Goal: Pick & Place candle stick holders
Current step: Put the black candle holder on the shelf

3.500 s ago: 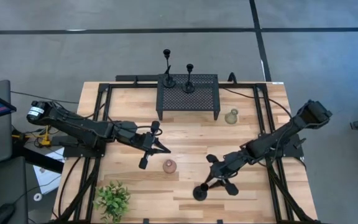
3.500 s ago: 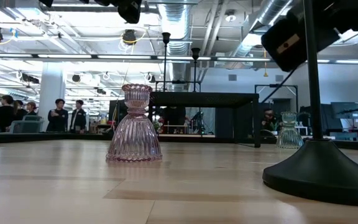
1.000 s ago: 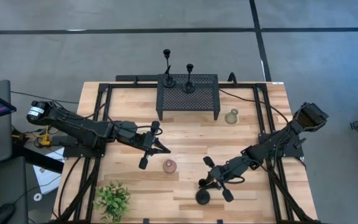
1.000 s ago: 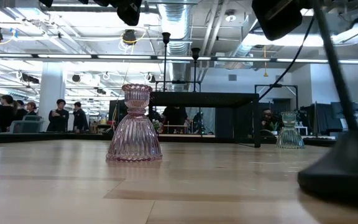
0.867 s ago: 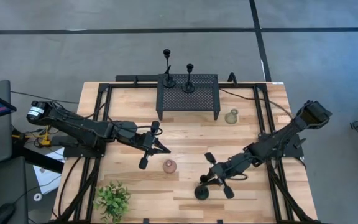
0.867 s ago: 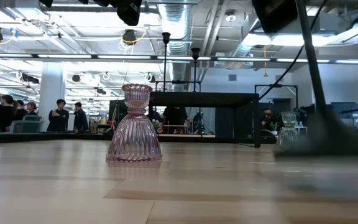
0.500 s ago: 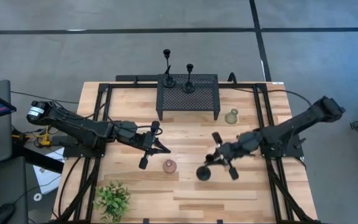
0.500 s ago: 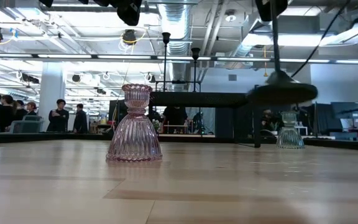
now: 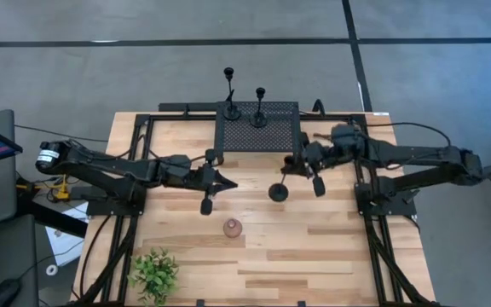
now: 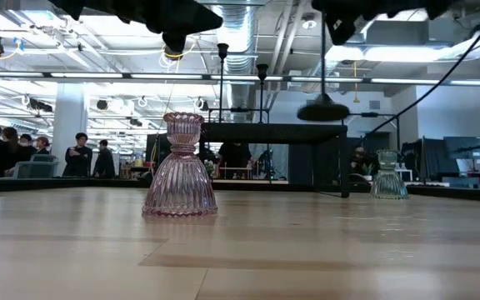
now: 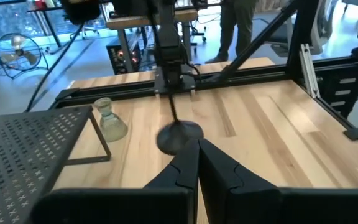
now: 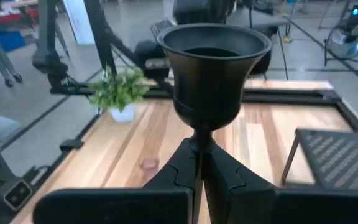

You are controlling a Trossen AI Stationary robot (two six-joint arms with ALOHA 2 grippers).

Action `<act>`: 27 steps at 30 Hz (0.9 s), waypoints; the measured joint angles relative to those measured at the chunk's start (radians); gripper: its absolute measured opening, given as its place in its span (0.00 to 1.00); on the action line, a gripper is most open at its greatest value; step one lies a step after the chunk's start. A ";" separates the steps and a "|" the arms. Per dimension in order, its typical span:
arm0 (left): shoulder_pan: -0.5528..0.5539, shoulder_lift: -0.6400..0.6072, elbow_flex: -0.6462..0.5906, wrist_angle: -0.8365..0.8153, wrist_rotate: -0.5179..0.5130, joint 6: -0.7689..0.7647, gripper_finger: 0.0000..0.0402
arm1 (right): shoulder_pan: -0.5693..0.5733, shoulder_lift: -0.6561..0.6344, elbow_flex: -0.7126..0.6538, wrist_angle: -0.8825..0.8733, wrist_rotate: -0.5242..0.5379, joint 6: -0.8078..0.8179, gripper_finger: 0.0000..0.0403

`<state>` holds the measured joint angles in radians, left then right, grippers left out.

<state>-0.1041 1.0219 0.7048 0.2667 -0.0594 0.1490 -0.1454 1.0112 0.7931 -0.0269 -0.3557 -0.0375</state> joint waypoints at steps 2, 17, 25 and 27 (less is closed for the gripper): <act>0.001 0.000 0.000 0.001 0.000 -0.003 0.02 | -0.035 0.017 0.034 -0.016 -0.020 -0.009 0.00; 0.001 0.000 0.000 0.001 0.000 -0.034 0.02 | -0.337 0.179 0.314 -0.184 -0.067 -0.138 0.00; 0.001 0.000 0.000 0.001 0.000 -0.034 0.02 | -0.503 0.257 0.392 -0.208 -0.142 -0.148 0.00; 0.001 0.000 0.000 0.001 0.000 -0.034 0.02 | -0.533 0.271 0.397 -0.204 -0.144 -0.141 0.00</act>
<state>-0.1036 1.0222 0.7048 0.2675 -0.0593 0.1150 -0.6780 1.2827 1.1900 -0.2312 -0.4995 -0.1782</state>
